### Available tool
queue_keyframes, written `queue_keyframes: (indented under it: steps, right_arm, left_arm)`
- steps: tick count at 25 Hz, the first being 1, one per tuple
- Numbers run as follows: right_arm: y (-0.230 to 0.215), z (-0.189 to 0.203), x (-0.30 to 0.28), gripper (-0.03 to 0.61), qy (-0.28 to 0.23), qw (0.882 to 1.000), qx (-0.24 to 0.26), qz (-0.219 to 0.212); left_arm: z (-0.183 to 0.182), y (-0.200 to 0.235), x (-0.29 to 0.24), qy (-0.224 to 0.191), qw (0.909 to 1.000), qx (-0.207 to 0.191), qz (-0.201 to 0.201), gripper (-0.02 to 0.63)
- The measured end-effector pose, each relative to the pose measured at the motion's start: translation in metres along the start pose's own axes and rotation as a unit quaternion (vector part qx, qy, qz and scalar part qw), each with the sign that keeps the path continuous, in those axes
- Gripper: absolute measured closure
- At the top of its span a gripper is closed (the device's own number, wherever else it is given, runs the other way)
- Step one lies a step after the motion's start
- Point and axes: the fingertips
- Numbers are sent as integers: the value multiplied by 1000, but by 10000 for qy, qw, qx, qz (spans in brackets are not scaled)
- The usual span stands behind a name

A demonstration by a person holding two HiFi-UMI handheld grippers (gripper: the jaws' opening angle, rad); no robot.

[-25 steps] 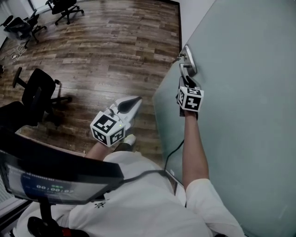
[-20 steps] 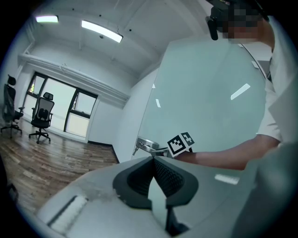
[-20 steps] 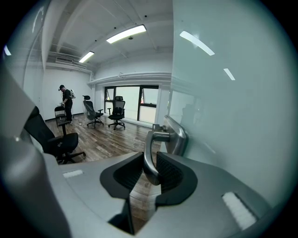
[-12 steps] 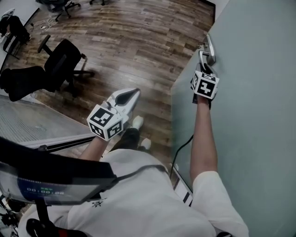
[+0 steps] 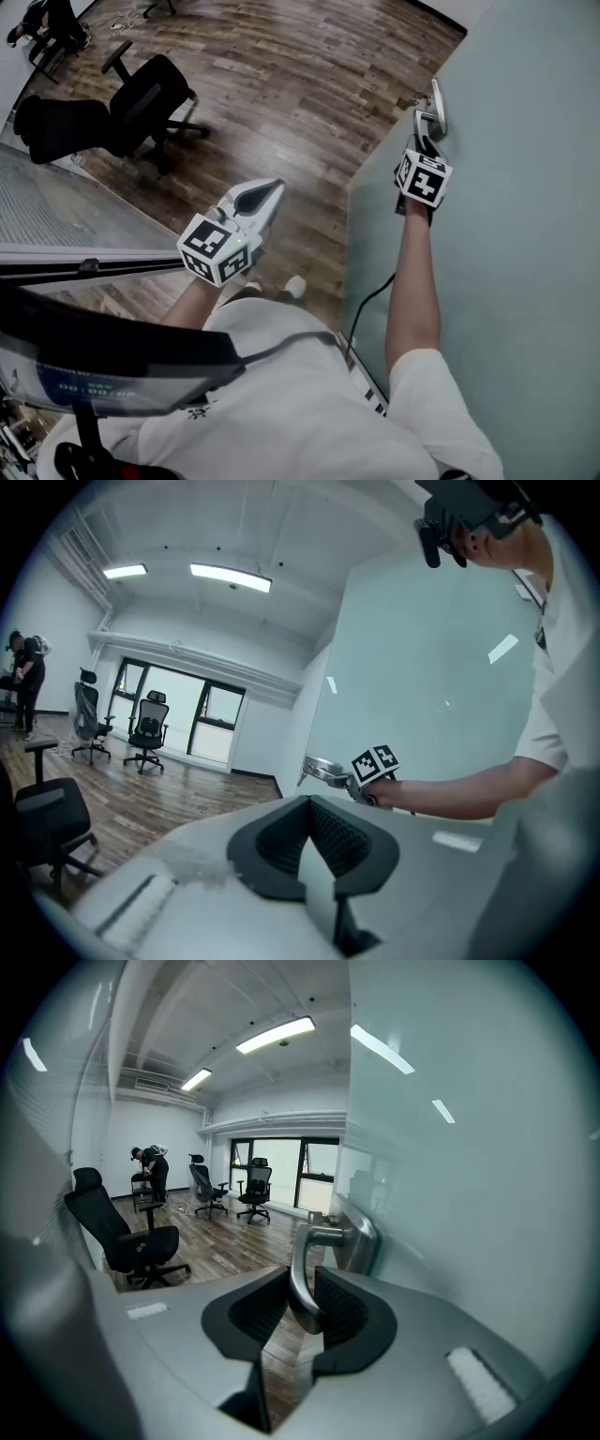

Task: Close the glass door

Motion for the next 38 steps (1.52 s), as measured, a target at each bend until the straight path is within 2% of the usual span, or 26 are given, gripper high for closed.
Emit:
queue_keyframes:
  steps: [4,12,23,38]
  right_arm:
    - [19,-1,4,489,-30,9999,111,-63]
    - [59,1,9,489,-68,9992,212,-341]
    - [119,5,28,486,-46,9972,540,-506]
    - [206,14,55,485,-122,9904,939,-1008]
  left_arm:
    - [-5,3,15,-121,9999,-99,-6,611]
    - [4,21,69,-228,9996,-24,-170,611]
    - [27,36,140,-341,9986,84,-405,611]
    - [55,50,214,-428,9968,181,-644,611]
Point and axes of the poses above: the fingertips, and each gripper's own axes: x backward along the fingers, y to its left, z out of its underside, and after that the axes turned 13 degrees about y, right-handed
